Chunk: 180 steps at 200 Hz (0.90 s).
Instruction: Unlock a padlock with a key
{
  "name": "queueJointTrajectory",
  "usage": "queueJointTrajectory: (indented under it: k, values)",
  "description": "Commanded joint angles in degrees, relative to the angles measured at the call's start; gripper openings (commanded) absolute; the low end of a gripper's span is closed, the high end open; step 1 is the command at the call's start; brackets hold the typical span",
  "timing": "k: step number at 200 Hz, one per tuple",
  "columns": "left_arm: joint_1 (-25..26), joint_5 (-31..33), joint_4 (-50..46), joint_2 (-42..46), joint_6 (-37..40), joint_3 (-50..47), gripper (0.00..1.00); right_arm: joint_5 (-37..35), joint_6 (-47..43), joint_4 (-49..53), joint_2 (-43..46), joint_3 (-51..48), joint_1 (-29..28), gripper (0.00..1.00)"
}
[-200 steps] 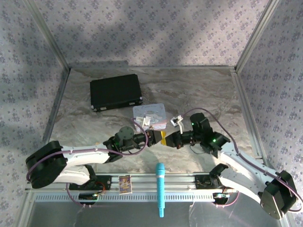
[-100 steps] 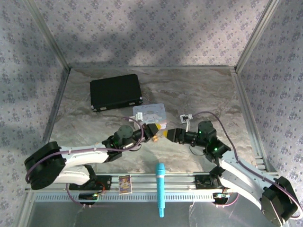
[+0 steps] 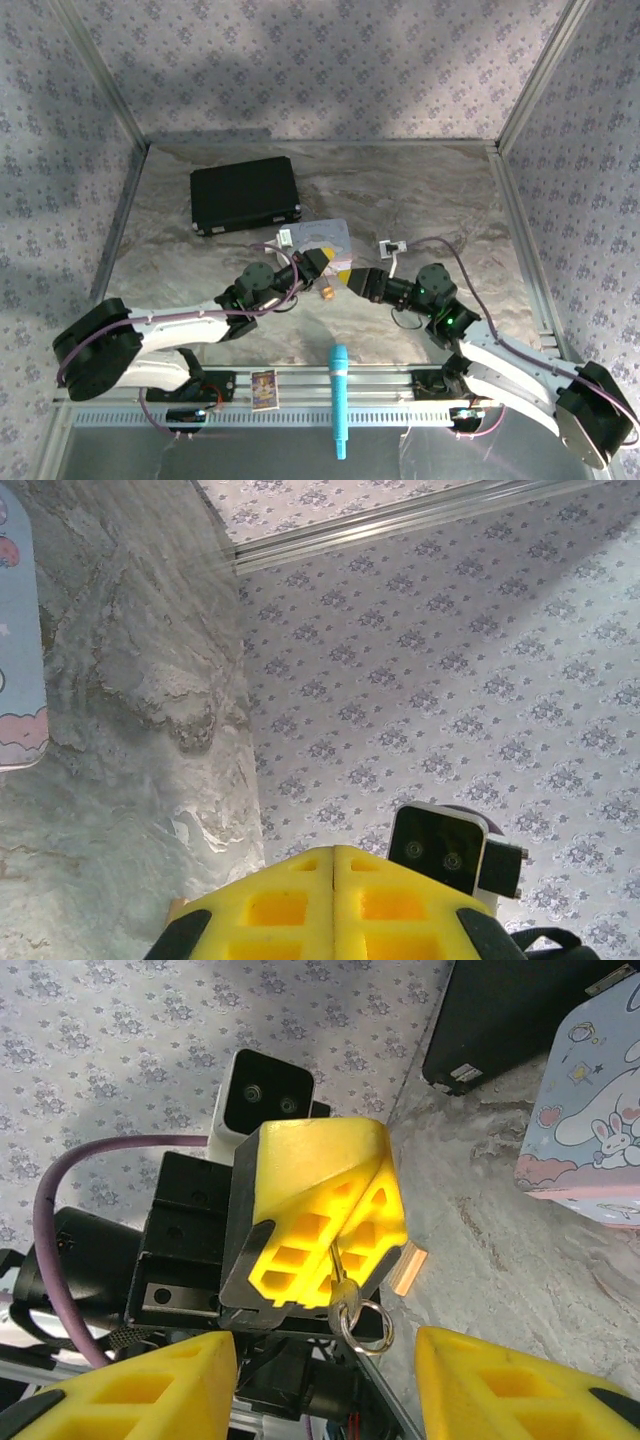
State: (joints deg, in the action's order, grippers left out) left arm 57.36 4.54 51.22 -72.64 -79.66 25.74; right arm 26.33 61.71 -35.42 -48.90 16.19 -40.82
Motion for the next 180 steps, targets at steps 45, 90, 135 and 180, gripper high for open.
queueJointTrajectory:
  k: [45, 90, 135, 180]
  values:
    - [-0.06, 0.35, 4.39, 0.74, -1.16, 1.36, 0.0, 0.76, -0.11, -8.3, -7.26, 4.52, -1.59, 0.28]
    - [-0.15, 2.11, 2.99, 1.53, -1.3, 0.64, 0.0, -0.23, 0.78, -8.57, -5.56, 1.4, -1.08, 0.15]
    - [-0.15, 1.1, 4.4, 0.06, -1.72, 0.81, 0.0, -0.77, 0.51, -8.86, -5.1, 1.05, -0.59, 0.06]
    - [-0.31, 2.24, -1.24, 1.13, -0.8, 0.87, 0.14, -0.45, -1.22, -4.91, -3.12, 1.47, 0.32, 0.0]
